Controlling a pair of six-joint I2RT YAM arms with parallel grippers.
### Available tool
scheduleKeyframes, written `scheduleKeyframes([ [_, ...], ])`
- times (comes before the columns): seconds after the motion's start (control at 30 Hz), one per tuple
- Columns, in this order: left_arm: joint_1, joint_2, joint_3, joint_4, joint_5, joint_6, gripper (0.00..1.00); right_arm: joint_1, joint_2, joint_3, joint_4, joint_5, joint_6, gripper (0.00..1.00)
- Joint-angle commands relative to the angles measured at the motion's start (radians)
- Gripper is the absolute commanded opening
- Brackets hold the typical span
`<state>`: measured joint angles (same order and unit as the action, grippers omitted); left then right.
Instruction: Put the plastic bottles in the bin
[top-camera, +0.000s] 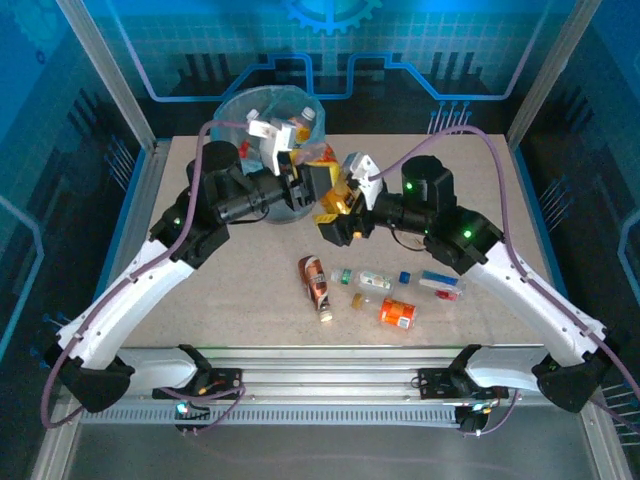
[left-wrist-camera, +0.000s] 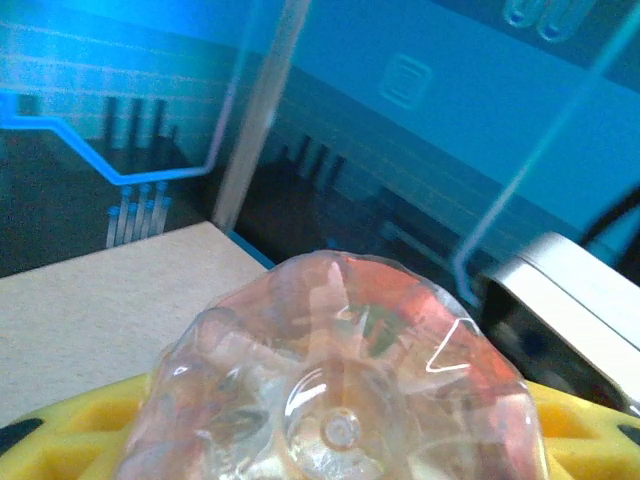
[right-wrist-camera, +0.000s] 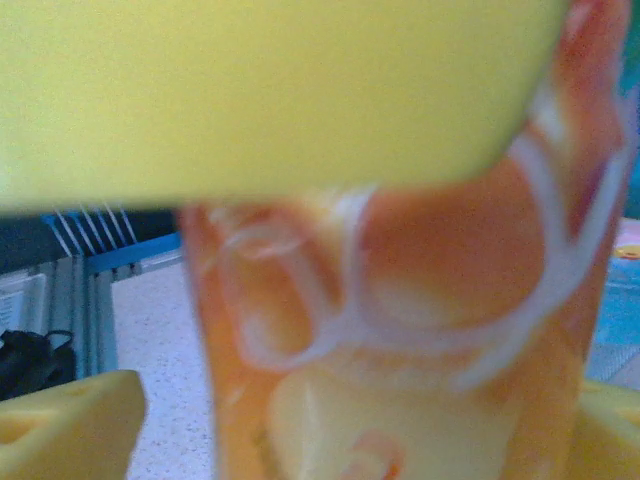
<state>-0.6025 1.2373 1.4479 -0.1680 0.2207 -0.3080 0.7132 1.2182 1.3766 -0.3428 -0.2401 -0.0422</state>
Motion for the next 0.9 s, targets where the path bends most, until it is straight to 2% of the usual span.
scheduleKeyframes([
  [0.0, 0.077, 0.034, 0.088, 0.027, -0.099, -0.016, 0.49, 0.003, 0.022, 0.078, 0.019, 0.088, -0.048, 1.0],
  [0.13, 0.191, 0.124, 0.222, -0.064, -0.184, -0.005, 0.46, -0.009, 0.06, 0.133, 0.037, 0.166, -0.087, 1.0],
  [0.3, 0.297, 0.25, 0.381, -0.107, -0.192, 0.061, 0.44, -0.034, 0.09, 0.142, 0.081, 0.191, -0.114, 1.0],
  [0.63, 0.379, 0.566, 0.748, -0.31, -0.313, 0.307, 0.45, -0.124, 0.165, 0.166, 0.078, 0.142, -0.12, 1.0],
  [0.87, 0.423, 0.702, 0.809, -0.316, -0.35, 0.375, 0.45, -0.168, 0.226, 0.182, 0.065, 0.116, -0.124, 1.0],
])
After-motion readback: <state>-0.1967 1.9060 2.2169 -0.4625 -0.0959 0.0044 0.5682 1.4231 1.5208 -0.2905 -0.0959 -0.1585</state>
